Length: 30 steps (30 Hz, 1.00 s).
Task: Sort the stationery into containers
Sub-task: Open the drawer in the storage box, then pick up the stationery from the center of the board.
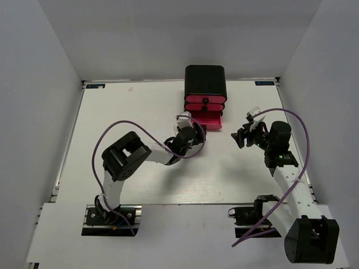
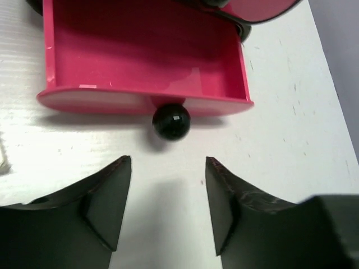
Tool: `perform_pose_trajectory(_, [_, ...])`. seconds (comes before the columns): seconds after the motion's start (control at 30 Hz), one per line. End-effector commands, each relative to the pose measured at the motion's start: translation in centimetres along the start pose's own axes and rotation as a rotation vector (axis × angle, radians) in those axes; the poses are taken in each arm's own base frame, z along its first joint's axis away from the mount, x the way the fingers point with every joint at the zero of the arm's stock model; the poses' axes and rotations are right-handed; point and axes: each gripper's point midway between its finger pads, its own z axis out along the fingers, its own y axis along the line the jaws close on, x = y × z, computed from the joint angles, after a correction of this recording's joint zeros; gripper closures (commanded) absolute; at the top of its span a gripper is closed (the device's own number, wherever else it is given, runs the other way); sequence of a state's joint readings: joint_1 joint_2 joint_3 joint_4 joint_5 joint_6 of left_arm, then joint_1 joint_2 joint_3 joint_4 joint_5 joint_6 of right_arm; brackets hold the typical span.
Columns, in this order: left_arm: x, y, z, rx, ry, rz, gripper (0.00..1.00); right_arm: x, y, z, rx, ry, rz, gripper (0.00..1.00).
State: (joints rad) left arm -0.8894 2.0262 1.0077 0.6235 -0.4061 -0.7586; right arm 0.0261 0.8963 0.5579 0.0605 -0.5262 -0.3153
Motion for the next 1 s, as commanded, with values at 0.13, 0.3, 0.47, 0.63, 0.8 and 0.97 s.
perform_pose_trajectory(0.13, [-2.2,-0.8,-5.7,0.072,0.035,0.094,0.5,-0.6,-0.3,-0.1,0.007,-0.031,-0.032,0.29])
perform_pose_trajectory(0.3, [-3.6,3.5,-7.7,-0.052,0.056,0.161,0.93,-0.5,-0.3,-0.1,0.007,-0.027,-0.032,0.29])
perform_pose_trajectory(0.47, [-3.4,8.2,-7.5,-0.224,0.13,0.202,0.5,-0.4,-0.3,0.0,0.005,-0.025,-0.036,0.3])
perform_pose_trajectory(0.63, [-2.6,10.5,-6.1,-0.325,0.187,0.203,0.32,-0.5,-0.4,-0.1,0.011,-0.029,-0.037,0.3])
perform_pose_trajectory(0.8, [-2.9,11.1,-4.2,-0.347,0.19,0.192,0.31,-0.5,-0.4,-0.1,0.011,-0.028,-0.034,0.3])
perform_pose_trajectory(0.97, [-2.7,11.0,-2.3,-0.375,0.196,0.203,0.3,-0.7,-0.4,-0.1,0.011,-0.033,-0.041,0.3])
